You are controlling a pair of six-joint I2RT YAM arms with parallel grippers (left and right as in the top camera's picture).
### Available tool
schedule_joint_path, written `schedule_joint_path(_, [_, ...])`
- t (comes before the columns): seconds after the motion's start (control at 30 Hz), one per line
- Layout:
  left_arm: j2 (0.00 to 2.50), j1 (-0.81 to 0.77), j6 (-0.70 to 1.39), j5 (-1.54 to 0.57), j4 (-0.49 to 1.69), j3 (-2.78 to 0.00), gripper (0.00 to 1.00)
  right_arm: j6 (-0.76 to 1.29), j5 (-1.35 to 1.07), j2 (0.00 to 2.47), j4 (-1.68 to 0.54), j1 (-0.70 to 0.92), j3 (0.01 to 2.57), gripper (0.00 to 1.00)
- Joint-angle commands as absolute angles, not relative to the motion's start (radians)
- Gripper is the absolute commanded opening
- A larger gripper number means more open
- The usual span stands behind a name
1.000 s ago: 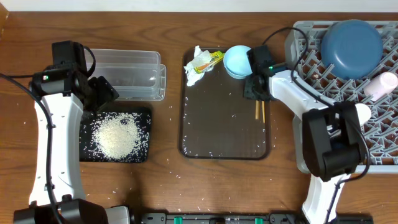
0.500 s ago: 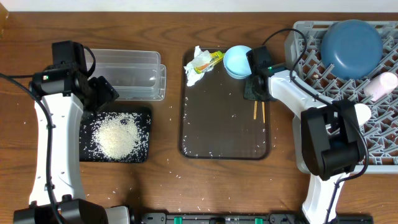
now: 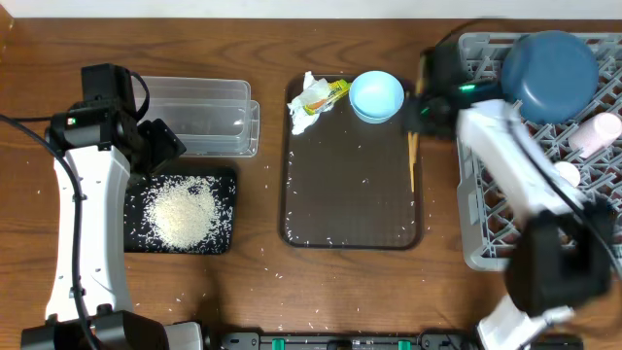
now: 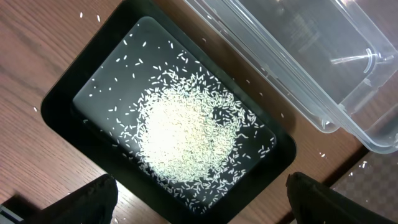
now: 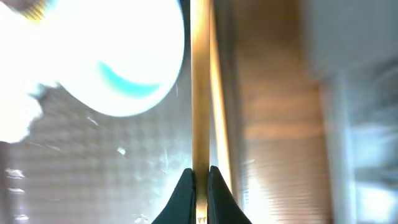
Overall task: Sort waste into correct bins and load items into the dishwasher rack
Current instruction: 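Carry the grasped chopstick right to the grey rack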
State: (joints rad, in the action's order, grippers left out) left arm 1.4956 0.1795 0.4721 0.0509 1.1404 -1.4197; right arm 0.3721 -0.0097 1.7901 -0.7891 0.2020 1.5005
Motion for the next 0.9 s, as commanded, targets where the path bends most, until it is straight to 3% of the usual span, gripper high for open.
schedule_joint_path(0.0, [1.481, 0.181, 0.477, 0.052, 1.140, -1.418, 0.90, 0.232, -0.012, 1.662, -0.801, 0.148, 1.530, 0.01])
schedule_joint_path(0.23, [1.481, 0.181, 0.477, 0.052, 1.140, -1.418, 0.90, 0.090, -0.006, 1.615, -0.801, 0.043, 1.525, 0.01])
schedule_joint_path(0.43, [1.481, 0.181, 0.477, 0.052, 1.140, -1.418, 0.90, 0.088, 0.121, 1.679, -0.764, -0.022, 1.523, 0.01])
schedule_joint_path(0.87, [1.481, 0.181, 0.477, 0.052, 1.140, -1.418, 0.90, 0.088, 0.071, 1.869, -0.717, -0.065, 1.523, 0.02])
